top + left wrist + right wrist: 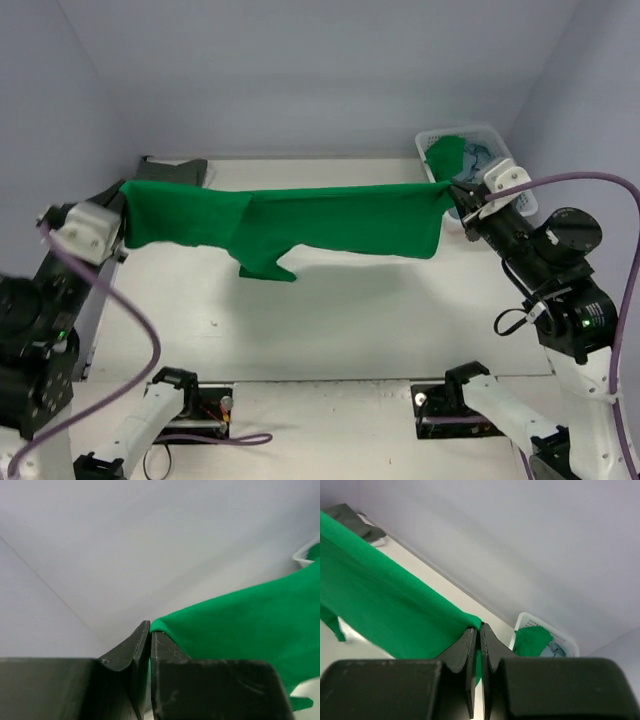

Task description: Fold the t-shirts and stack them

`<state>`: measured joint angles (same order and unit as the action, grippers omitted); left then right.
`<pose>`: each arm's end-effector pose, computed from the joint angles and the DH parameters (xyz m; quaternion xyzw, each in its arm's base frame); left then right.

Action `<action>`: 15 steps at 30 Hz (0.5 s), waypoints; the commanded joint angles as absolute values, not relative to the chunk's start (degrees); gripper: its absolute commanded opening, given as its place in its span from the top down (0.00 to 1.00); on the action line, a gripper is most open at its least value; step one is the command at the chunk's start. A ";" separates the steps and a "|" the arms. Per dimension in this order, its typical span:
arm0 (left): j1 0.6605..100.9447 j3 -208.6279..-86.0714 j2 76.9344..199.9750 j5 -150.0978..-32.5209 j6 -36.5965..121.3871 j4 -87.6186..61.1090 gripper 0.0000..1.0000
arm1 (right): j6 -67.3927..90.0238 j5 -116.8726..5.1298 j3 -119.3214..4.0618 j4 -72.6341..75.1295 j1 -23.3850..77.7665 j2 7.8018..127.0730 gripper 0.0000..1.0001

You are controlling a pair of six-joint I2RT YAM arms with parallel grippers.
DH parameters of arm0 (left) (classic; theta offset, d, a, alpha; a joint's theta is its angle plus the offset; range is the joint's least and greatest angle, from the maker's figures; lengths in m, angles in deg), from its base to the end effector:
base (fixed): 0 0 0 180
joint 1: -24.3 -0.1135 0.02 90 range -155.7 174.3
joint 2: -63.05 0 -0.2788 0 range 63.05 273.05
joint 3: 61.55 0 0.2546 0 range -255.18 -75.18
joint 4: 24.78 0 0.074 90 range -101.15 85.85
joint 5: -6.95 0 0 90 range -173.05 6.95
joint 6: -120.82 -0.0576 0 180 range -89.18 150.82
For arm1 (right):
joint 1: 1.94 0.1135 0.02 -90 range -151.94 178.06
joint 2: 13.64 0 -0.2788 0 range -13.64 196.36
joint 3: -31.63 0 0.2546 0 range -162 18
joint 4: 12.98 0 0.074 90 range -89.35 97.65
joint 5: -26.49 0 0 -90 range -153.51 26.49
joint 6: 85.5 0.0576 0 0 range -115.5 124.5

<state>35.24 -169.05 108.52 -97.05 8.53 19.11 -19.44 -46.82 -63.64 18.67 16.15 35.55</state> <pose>0.0635 -0.0265 0.5776 0.2611 0.5299 0.0083 0.8068 0.1275 0.0590 0.5401 -0.3245 0.5248 0.0489 0.7855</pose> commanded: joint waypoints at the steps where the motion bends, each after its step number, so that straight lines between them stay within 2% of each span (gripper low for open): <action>1: 33.71 -168.44 105.25 -103.70 7.26 25.49 1.00 | -18.17 -44.01 -62.16 19.20 16.08 32.51 1.00; 9: 32.30 -160.53 89.27 -107.30 7.70 25.41 1.00 | -18.53 -35.13 -61.45 21.22 11.52 27.05 1.00; 15: 31.60 -160.96 83.97 -105.20 7.70 25.23 1.00 | -17.91 -33.81 -61.63 20.52 10.37 25.29 1.00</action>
<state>32.42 -159.01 83.58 -106.62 8.34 29.43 -18.92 -35.11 -61.13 25.38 11.15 25.23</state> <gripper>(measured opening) 0.003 0.008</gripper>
